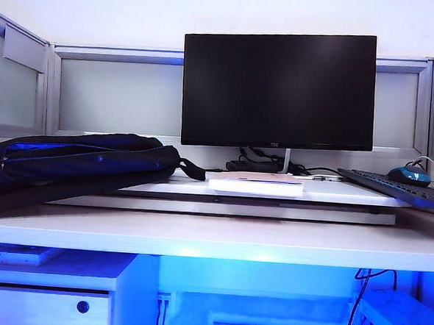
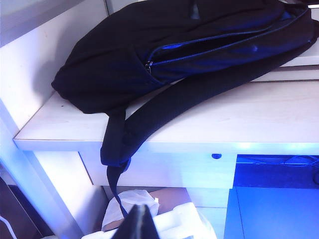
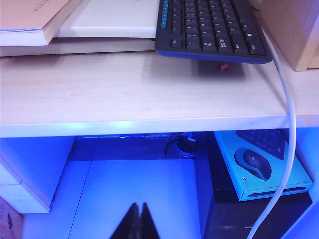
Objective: Pick up the book on the desk and put it into the open backpack.
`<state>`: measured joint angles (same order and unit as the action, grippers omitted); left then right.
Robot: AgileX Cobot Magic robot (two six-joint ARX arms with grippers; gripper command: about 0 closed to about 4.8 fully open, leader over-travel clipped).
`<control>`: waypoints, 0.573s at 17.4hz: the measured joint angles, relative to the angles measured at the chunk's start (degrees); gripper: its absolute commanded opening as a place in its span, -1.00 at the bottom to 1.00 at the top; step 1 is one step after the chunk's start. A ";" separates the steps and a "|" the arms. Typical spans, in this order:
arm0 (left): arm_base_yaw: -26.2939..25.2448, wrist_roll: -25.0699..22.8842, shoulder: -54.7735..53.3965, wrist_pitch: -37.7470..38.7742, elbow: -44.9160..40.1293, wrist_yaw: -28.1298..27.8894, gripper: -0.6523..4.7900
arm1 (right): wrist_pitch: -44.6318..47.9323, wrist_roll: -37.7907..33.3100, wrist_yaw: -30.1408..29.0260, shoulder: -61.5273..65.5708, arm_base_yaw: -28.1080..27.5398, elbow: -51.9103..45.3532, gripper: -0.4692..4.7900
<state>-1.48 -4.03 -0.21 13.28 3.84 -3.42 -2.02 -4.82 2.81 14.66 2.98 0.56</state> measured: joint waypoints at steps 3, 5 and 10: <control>0.00 0.00 0.00 0.02 0.00 0.00 -0.77 | 0.00 -0.02 0.02 0.00 0.00 0.00 -0.84; 0.00 0.00 0.00 0.00 0.00 0.00 -0.77 | 0.00 0.00 0.02 0.02 0.00 0.00 -0.84; 0.00 16.50 0.00 -9.73 0.00 15.98 -0.51 | 5.16 -2.21 -5.90 0.00 0.00 0.02 -0.15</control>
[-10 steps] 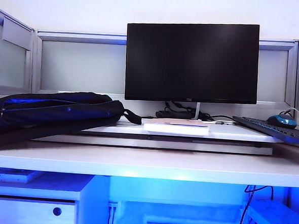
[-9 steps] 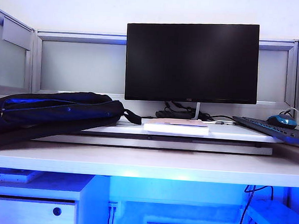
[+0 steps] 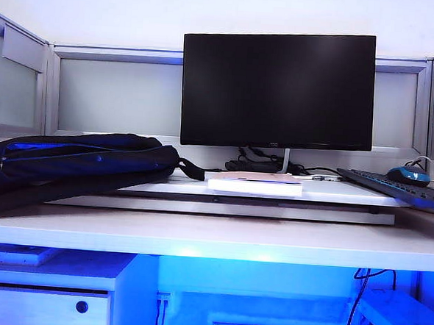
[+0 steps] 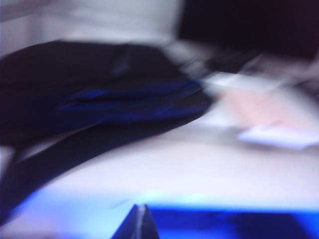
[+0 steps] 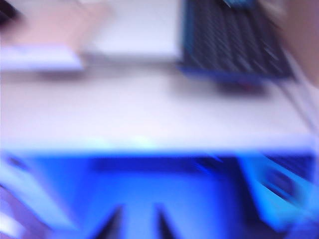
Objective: Pick up the book on the desk and put it into the open backpack.
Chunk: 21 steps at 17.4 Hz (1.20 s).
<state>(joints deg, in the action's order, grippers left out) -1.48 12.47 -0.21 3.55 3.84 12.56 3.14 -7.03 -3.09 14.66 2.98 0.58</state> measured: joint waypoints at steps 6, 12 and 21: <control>0.00 21.66 0.00 -16.68 0.22 2.95 1.00 | 7.48 -16.81 -3.43 0.07 0.04 3.82 0.51; 0.00 47.28 -3.98 -25.66 4.61 -4.11 1.00 | 14.16 -36.37 -7.50 0.15 0.07 10.23 0.57; 0.00 57.44 -42.01 -33.94 31.58 10.10 1.00 | 14.64 -49.42 -13.07 9.51 0.44 22.32 0.59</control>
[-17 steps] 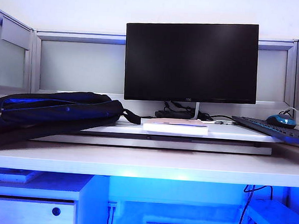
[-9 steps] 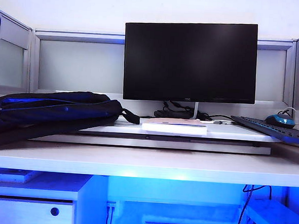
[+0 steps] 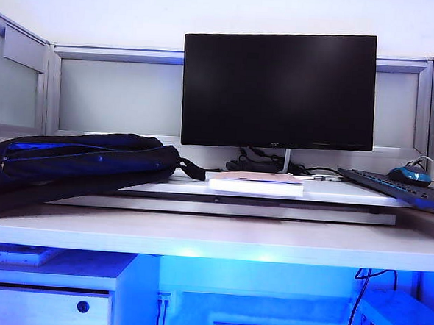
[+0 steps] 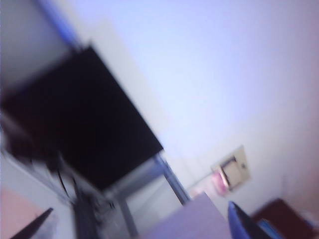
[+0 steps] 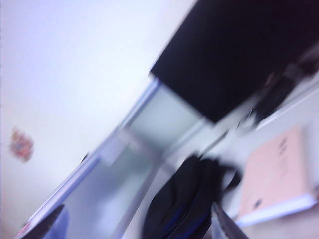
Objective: Pick up the book on the desk and put it into the open backpack.
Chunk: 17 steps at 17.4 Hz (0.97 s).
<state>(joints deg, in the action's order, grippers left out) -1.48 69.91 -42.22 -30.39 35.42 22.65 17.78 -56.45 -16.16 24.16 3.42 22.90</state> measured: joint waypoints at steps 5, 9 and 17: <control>0.00 12.81 -21.20 -7.76 1.16 5.14 1.00 | 7.06 -0.98 -3.87 21.05 2.12 9.62 0.64; -0.02 14.62 -32.85 -10.19 1.44 6.51 1.00 | 14.56 -5.22 -7.56 39.12 1.97 13.70 0.82; -0.15 13.51 -49.40 -15.43 5.99 8.94 1.00 | 31.54 -19.74 -10.03 65.75 1.99 15.06 0.82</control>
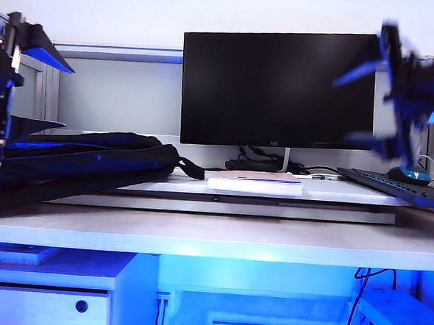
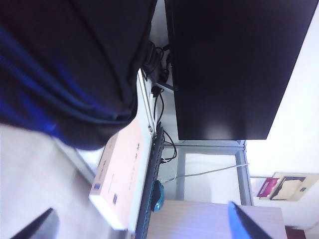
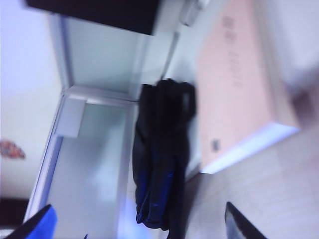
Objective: Pick up the book on the desk and put it into the open backpack.
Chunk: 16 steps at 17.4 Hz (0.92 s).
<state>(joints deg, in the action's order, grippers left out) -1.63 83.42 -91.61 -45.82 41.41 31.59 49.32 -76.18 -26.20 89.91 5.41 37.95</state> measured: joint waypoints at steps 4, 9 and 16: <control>-0.15 -1.36 -3.93 -0.61 2.32 0.35 1.00 | 1.33 -3.89 0.44 10.45 0.79 4.11 0.82; -0.63 -1.95 -6.99 -0.46 2.64 0.81 1.00 | 0.28 -4.42 0.50 21.66 5.01 15.04 0.82; -1.27 -4.90 -9.33 -0.61 4.50 1.22 1.00 | -2.29 -3.93 6.73 27.45 5.57 16.92 0.82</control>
<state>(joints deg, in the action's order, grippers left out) -2.90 78.52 -100.95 -46.44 45.91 32.82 47.03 -80.12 -19.46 117.36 10.98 54.87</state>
